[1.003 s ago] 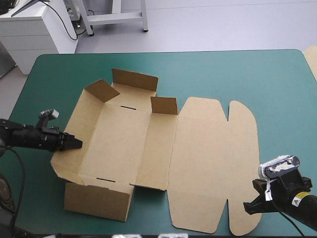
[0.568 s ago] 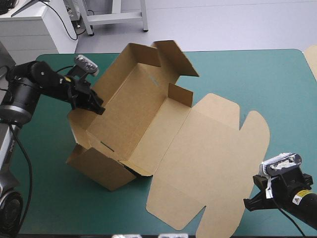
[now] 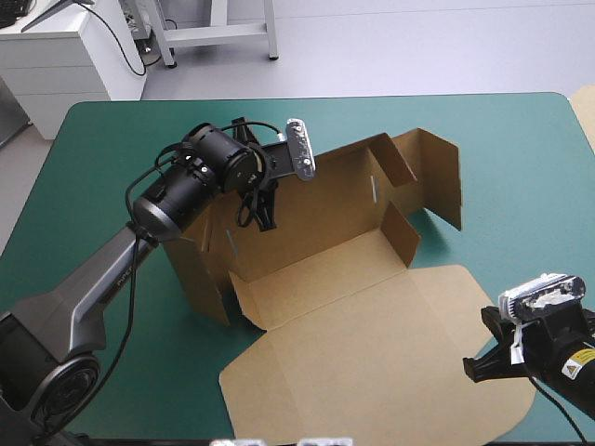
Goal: Fold the box
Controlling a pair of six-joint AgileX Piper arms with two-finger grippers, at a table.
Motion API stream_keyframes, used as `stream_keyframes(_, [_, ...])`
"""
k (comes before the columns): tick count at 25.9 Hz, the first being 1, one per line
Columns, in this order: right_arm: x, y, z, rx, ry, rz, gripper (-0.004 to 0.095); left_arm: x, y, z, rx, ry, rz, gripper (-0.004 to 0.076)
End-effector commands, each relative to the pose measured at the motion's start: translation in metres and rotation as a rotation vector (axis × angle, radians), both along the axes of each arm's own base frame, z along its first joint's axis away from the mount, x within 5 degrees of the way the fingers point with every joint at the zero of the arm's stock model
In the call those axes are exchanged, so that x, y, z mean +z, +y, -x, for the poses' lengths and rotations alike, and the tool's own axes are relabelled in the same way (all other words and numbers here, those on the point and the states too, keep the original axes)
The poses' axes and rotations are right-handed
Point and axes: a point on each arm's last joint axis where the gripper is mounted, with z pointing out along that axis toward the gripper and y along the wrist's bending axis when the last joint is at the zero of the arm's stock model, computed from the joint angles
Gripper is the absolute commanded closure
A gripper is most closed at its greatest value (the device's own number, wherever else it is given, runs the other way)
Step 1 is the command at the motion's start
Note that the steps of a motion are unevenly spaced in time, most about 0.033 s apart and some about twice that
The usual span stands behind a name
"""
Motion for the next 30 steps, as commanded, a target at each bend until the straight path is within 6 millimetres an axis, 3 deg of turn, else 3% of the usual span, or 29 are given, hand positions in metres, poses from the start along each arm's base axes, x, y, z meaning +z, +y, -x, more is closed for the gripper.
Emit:
stream_keyframes(1, [0.014, 0.000, -0.002, -0.024, -0.077, -0.037, 0.0929, 0.033, -0.012, 0.012, -0.089, -0.177, 0.096, 0.0731])
stream_keyframes(7, [0.027, -0.001, -0.002, -0.051, -0.136, -0.073, 0.0927, 0.020, -0.026, 0.029, -0.177, -0.342, -0.004, 0.0731])
stream_keyframes(15, [0.047, -0.002, 0.000, -0.075, -0.230, -0.105, 0.0927, -0.014, -0.018, 0.062, -0.222, -0.507, 0.025, 0.0731])
stream_keyframes(19, [0.051, -0.003, -0.001, -0.085, -0.267, -0.118, 0.0927, -0.033, -0.014, 0.074, -0.252, -0.594, -0.045, 0.0731])
stream_keyframes(25, [0.054, -0.002, -0.011, -0.094, -0.253, -0.125, 0.0927, -0.050, -0.014, 0.080, -0.248, -0.711, -0.047, 0.0731])
stream_keyframes(30, [0.060, -0.001, -0.022, -0.096, -0.239, -0.120, 0.0927, -0.051, -0.010, 0.079, -0.193, -0.750, -0.039, 0.0731])
